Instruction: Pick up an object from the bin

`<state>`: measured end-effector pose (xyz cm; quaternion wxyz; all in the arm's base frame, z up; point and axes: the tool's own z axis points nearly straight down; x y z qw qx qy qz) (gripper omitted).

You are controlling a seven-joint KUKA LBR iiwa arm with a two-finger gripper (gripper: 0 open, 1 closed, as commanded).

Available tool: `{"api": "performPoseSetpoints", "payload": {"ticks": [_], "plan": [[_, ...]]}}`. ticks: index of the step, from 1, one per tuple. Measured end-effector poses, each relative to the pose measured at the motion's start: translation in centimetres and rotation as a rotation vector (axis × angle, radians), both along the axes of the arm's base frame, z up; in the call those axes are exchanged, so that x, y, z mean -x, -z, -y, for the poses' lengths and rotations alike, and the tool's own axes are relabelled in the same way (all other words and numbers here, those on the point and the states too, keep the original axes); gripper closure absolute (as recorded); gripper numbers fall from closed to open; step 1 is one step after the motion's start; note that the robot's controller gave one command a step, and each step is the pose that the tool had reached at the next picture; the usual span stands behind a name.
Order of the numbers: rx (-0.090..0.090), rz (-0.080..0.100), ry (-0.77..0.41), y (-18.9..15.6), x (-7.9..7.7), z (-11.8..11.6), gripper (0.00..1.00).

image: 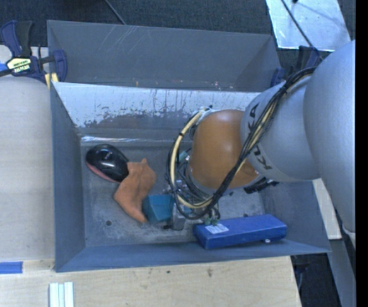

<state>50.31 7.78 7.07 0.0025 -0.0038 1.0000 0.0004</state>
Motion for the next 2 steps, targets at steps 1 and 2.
{"api": "performPoseSetpoints", "payload": {"ticks": [1, 2], "plan": [[0.0, 0.0, 0.0, 0.0, 0.0, 0.0, 1.0], [0.0, -0.001, 0.0, -0.26, 0.07, 0.01, 1.0]]}}
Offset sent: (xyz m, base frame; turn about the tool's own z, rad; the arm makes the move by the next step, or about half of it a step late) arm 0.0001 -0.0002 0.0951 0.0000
